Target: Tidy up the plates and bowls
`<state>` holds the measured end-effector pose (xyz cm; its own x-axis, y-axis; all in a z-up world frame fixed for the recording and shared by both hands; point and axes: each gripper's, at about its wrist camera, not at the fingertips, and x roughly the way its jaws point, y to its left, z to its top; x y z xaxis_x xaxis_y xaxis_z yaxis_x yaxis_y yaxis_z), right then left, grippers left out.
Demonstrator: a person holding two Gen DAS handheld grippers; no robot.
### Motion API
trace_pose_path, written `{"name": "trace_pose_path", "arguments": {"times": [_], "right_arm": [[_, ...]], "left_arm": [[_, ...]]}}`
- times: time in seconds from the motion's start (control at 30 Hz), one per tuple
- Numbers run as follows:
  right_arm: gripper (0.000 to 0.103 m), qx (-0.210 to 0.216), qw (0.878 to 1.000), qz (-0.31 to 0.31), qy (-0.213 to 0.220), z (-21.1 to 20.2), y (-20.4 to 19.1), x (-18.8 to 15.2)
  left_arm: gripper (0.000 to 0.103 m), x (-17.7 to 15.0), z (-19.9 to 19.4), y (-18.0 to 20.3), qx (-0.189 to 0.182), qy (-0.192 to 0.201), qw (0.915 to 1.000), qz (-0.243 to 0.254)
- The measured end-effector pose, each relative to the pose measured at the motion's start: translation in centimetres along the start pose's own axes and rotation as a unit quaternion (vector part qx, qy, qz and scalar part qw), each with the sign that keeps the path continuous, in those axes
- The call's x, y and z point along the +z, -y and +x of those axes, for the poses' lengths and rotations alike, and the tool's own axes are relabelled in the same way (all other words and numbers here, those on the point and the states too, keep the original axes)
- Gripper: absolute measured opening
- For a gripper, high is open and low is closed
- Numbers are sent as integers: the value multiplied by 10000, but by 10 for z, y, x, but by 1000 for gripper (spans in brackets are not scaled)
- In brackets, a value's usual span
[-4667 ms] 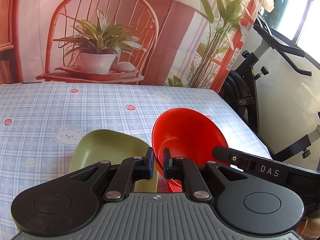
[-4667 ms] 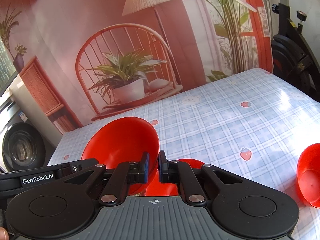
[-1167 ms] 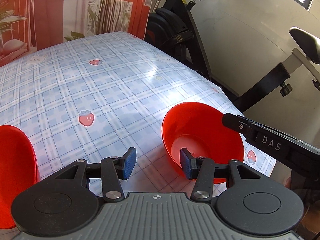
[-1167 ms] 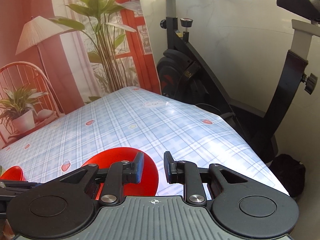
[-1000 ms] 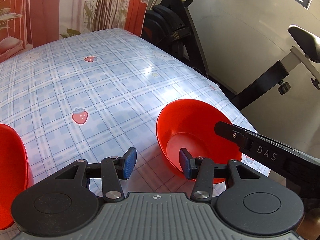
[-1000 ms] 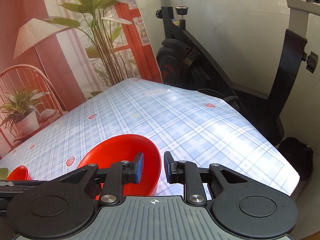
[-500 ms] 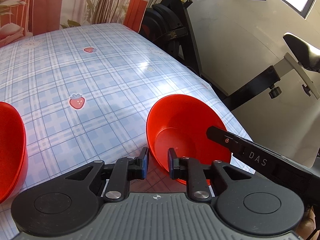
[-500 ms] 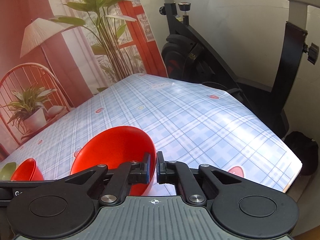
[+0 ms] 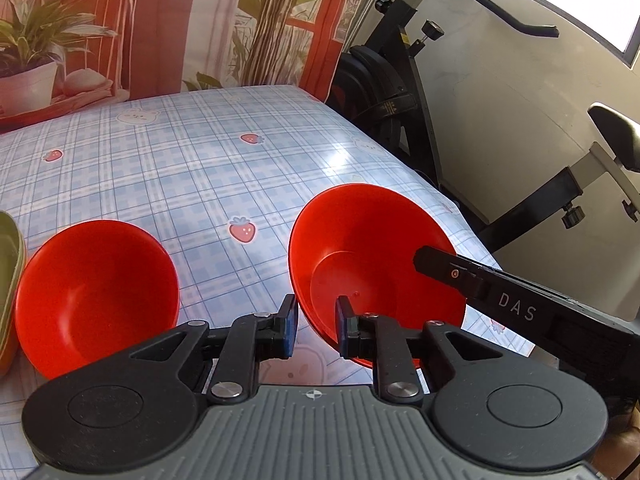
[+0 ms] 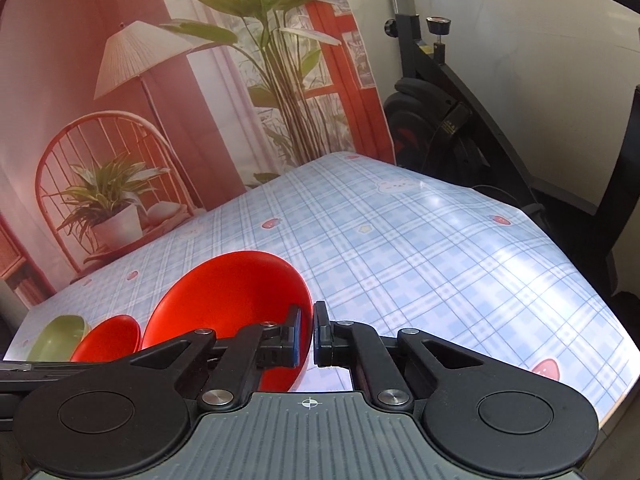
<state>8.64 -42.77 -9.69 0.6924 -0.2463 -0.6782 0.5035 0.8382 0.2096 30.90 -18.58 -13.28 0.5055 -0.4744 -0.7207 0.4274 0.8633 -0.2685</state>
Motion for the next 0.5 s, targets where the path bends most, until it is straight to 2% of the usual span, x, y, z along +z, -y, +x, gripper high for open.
{"name": "trace_pose_path", "arguments": {"times": [0.2, 0.33, 0.5], "right_arm": [[5, 135, 9999, -94, 15, -6, -23, 5], [5, 271, 9996, 62, -89, -4, -34, 4], [5, 397, 9990, -137, -180, 0, -59, 2]], "left_arm": [[21, -1, -20, -7, 81, 169, 9997, -147], [21, -4, -34, -18, 225, 209, 9991, -281], [21, -4, -52, -35, 326, 401, 9973, -522]]}}
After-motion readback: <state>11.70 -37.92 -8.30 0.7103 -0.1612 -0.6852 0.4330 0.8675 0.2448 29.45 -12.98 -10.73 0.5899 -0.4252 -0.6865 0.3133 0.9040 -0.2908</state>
